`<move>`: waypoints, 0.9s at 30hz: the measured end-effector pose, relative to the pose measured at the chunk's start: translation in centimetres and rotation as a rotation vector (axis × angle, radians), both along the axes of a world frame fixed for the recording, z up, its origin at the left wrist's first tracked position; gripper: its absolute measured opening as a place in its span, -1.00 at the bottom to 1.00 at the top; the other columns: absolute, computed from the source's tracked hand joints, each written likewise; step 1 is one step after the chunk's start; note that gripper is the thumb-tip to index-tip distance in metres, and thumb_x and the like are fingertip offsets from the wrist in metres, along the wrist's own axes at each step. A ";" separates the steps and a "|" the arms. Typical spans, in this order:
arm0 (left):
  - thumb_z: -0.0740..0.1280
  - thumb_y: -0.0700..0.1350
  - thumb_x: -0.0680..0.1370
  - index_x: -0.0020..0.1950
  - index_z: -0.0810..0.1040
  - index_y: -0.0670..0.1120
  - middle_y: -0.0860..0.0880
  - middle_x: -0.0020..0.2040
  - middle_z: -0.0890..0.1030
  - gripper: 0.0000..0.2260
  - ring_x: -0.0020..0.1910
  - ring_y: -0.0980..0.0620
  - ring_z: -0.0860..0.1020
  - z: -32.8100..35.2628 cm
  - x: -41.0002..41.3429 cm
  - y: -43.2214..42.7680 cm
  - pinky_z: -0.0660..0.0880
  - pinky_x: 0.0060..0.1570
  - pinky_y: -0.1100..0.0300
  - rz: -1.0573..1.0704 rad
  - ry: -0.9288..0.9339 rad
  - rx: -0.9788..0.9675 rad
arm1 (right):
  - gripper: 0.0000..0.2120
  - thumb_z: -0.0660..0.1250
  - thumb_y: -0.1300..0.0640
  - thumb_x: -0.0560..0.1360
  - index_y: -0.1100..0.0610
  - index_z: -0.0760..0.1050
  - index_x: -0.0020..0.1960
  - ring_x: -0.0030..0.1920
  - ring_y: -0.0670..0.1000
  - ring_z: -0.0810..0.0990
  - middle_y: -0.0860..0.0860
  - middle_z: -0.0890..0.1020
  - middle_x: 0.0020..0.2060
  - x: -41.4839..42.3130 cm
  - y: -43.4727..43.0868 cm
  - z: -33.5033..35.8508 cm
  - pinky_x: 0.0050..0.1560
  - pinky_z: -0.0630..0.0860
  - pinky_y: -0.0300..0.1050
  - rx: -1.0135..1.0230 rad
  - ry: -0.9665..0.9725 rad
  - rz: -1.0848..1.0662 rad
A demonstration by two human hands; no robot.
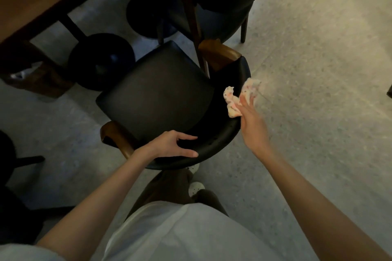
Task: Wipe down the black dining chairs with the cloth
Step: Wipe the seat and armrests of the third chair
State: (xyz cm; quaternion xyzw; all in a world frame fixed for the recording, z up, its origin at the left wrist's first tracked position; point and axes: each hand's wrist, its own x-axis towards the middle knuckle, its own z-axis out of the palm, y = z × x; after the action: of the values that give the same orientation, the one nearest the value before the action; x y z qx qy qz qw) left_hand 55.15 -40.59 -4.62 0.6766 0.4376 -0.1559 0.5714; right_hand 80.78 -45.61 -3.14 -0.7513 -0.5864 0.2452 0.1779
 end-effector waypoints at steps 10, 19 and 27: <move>0.33 0.07 0.56 0.36 0.49 0.04 0.02 0.31 0.53 -0.62 0.26 0.07 0.49 1.6 -0.7 -6.9 0.40 0.18 0.20 0.243 0.052 0.450 | -0.53 0.14 0.27 0.63 0.04 0.23 0.52 0.07 0.04 0.56 0.18 0.53 0.24 -8.9 -9.6 2.3 0.00 0.50 -0.26 -0.137 0.133 0.164; 0.37 -0.01 0.54 0.37 0.48 0.03 0.02 0.31 0.52 -0.61 0.26 0.08 0.48 2.8 -4.1 -8.5 0.43 0.22 0.17 0.207 0.152 0.565 | -0.61 0.18 0.16 0.62 0.09 0.36 0.44 0.39 0.14 0.33 0.10 0.41 0.38 -0.5 0.2 4.7 0.32 0.30 -0.04 0.084 -0.192 0.192; 0.35 0.15 0.52 0.34 0.49 0.16 0.08 0.16 0.57 -0.61 0.12 0.09 0.53 2.4 -4.6 -7.7 0.51 0.00 0.17 0.135 0.193 0.663 | -0.63 0.18 0.21 0.62 0.16 0.33 0.42 0.44 0.25 0.20 0.18 0.28 0.42 -1.6 0.1 -1.0 0.45 0.20 0.21 0.058 -0.141 0.142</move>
State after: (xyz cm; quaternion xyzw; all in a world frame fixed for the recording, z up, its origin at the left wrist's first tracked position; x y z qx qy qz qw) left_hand 50.58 -48.28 -2.18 0.7769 0.5604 -0.0304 0.2854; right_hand 79.22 -45.52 -4.18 -0.7178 -0.6560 0.1867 0.1400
